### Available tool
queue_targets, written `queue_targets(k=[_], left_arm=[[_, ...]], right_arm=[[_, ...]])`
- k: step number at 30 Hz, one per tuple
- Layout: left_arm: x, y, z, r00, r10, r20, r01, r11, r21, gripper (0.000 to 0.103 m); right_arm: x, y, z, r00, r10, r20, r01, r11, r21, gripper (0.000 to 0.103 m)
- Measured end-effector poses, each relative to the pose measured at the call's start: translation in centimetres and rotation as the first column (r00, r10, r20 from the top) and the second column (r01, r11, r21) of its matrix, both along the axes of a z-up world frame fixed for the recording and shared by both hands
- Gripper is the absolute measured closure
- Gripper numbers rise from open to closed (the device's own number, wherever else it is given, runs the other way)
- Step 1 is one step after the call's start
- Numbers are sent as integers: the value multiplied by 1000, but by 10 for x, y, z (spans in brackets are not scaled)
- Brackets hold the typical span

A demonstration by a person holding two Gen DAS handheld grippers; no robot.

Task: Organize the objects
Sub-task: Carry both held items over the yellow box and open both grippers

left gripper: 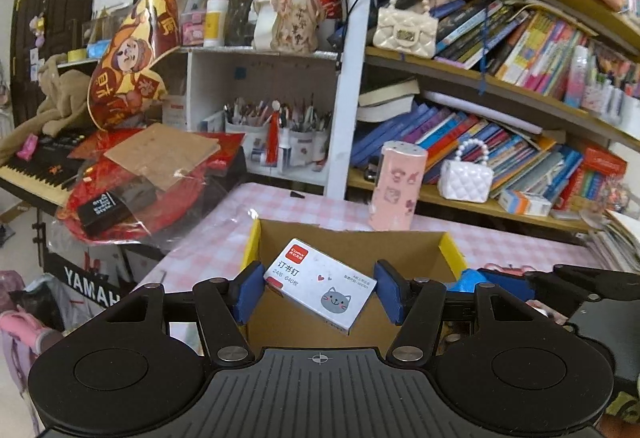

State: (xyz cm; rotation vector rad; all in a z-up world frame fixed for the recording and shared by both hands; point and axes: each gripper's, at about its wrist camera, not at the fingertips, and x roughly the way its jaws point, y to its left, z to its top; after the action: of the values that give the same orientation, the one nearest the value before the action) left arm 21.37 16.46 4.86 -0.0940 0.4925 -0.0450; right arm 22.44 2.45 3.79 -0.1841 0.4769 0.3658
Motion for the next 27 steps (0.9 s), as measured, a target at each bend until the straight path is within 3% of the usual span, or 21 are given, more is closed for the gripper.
queue_targets(k=[8,15,20,27], left_arm=[[61,-18,-28,996,32,-87,-28,998,49,44],[82,-23,-52,981,57,-188,-42,996,83,44],[87,-26,-62,969,50,-243,-26,994,103,44],[90,-28,-68,961,43,-274,-12,994,112,44]], right_arm=[[68,18,-29,985,133,-113,-152,973,-174,62],[92,36,-48,947,247,-207,-308,881,-360,62],[102,40,-68,904,254,-343,-385,832,-398,63],[103,41,-70,898,255,-359,-395,826,-403,63]])
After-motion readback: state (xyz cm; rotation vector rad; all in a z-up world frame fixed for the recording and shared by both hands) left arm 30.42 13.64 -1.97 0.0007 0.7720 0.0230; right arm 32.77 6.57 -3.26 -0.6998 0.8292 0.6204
